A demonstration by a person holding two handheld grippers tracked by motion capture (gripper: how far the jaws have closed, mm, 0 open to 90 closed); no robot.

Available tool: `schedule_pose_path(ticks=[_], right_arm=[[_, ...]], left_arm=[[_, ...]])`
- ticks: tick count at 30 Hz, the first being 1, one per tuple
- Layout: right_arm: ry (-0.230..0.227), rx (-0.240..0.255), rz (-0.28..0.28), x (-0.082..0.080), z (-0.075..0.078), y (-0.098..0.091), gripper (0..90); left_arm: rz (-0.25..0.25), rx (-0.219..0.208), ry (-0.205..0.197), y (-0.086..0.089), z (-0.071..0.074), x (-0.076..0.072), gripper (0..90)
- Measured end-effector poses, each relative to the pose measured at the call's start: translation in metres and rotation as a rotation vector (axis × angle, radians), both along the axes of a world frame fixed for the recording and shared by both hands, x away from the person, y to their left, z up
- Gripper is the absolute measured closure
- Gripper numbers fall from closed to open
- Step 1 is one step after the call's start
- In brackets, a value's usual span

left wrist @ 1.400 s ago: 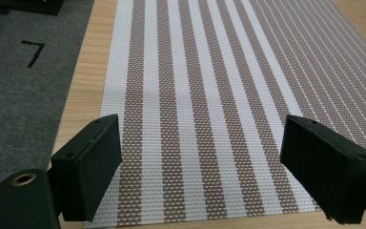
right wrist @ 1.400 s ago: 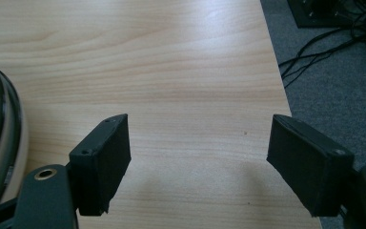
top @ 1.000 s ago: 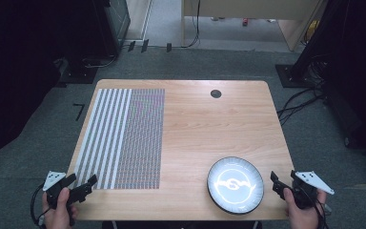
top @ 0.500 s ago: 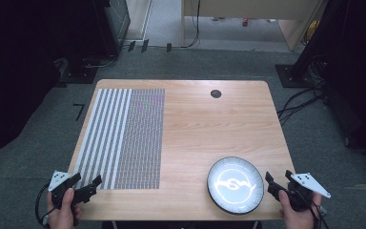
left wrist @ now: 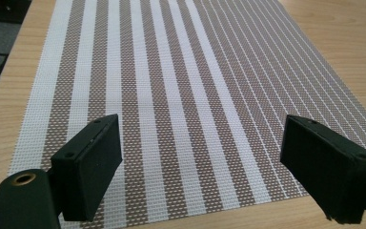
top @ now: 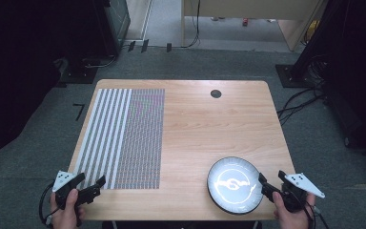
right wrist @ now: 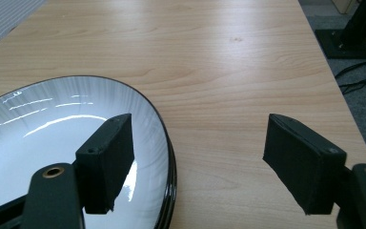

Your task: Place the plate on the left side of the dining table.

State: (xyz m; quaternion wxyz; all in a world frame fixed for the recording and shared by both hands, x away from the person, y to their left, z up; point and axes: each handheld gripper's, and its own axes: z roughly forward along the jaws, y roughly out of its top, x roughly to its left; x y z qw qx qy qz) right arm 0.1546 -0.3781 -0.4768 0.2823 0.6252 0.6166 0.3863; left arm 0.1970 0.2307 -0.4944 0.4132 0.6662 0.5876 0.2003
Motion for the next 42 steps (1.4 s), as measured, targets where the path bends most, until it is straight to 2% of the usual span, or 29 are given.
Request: schedule_pose_path(ticks=[11,18,20,27,37,42], right_arm=[[0.004,-0.014,0.029,0.001,-0.001,0.012,25.1],[0.01,-0.013,0.034,0.002,-0.001,0.016,25.3],[0.016,-0.023,0.029,0.002,-0.002,0.02,27.6],[0.03,-0.015,0.012,0.004,-0.002,0.025,32.2],[0.047,-0.024,0.01,0.006,-0.004,0.029,34.0],[0.041,-0.025,0.014,0.004,-0.004,0.031,41.3]], left_arm=[[-0.014,-0.001,-0.005,-0.007,0.002,0.0,13.9],[-0.04,0.001,-0.01,-0.019,0.003,0.0,13.9],[-0.059,0.006,-0.014,-0.027,0.003,0.0,13.9],[-0.107,0.013,-0.026,-0.048,0.003,0.001,13.9],[-0.147,0.015,-0.044,-0.071,0.006,0.002,13.9],[-0.165,0.002,-0.055,-0.091,0.009,0.006,13.9]])
